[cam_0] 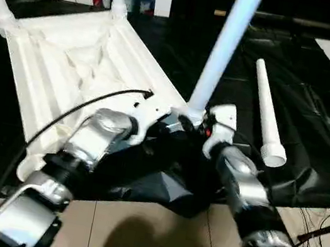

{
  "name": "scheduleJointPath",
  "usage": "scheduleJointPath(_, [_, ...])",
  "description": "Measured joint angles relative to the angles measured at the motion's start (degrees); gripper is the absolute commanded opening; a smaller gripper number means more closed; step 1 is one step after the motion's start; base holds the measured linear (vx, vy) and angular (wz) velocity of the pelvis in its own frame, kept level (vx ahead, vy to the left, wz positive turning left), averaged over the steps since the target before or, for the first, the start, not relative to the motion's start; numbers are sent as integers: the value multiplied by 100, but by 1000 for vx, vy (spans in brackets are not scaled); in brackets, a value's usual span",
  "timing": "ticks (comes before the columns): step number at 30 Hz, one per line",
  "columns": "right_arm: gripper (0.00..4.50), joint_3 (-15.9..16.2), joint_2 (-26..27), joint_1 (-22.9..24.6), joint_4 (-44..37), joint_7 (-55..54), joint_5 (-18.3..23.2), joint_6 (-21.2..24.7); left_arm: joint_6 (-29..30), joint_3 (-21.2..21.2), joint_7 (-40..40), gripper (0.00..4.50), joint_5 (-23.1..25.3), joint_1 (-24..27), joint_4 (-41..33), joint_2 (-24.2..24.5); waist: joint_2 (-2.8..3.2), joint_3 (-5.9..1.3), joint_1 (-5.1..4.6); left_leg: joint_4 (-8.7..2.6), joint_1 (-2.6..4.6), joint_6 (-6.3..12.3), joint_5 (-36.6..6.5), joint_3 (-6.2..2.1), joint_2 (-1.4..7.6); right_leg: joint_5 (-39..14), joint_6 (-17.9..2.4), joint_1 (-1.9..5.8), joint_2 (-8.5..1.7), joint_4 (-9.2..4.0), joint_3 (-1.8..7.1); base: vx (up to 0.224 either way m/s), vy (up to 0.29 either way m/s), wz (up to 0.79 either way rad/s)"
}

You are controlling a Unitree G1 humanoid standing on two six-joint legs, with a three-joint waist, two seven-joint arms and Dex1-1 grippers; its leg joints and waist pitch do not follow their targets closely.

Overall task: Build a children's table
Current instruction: Rotate leg to tighten

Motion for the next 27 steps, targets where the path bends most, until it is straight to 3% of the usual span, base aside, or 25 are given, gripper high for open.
scheduleJointPath(6, [370,289,-796,232,-752,1559,109,144,-185,-17,-749,0,-91,238,-381,388,2,1,69,8,-54,8,1,3,2,0,0,-51,0,1,-2,0,0,0])
scheduleJointPath(12, [370,652,-1304,550,-1289,2757,178,149,-455,-179,-1827,0,-405,674,-951,999,2,1,177,11,-61,12,-1,9,3,0,0,-57,0,1,0,0,0,0])
scheduleJointPath(20, [370,907,-1376,576,-1371,3361,94,37,-446,-302,-2348,0,-481,895,-1330,1147,2,2,213,52,-69,25,-10,17,3,0,-1,-55,-7,18,10,0,0,0])
scheduleJointPath(21, [343,909,-1375,575,-1371,3375,83,34,-446,-306,-2352,0,-481,900,-1333,1147,-1,3,211,57,-68,25,-10,17,3,0,-1,-55,-7,24,11,0,0,0])
scheduleJointPath(27, [292,972,-1342,569,-1326,3429,66,32,-446,-312,-2353,0,-481,900,-1338,1158,-3,4,203,64,-68,24,-9,17,3,0,-1,-57,-8,36,12,0,0,0])
